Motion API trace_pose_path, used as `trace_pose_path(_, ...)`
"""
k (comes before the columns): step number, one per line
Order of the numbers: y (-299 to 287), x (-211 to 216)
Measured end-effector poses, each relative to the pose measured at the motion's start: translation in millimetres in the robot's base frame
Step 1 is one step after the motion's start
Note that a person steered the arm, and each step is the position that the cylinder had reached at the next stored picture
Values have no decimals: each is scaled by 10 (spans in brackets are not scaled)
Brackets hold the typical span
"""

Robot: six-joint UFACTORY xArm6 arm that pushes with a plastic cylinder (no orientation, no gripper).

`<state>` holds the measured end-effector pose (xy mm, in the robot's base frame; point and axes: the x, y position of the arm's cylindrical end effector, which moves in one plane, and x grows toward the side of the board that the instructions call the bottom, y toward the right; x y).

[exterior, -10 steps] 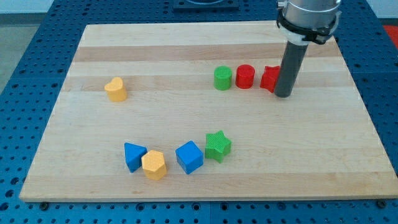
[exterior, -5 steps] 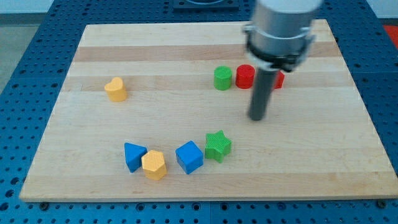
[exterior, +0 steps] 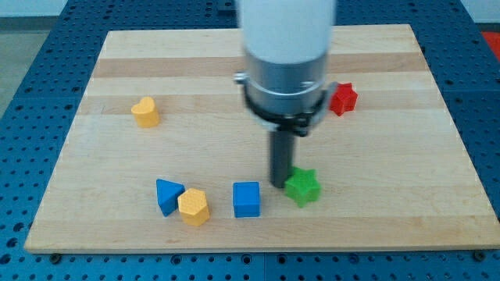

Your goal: Move the green star into the red star

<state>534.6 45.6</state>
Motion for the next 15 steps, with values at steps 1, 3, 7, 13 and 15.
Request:
trace_pose_path(1,399,0)
trace_pose_path(3,834,-429)
trace_pose_path(7,751,671)
trace_pose_path(13,111,603)
trace_pose_path(15,867,109)
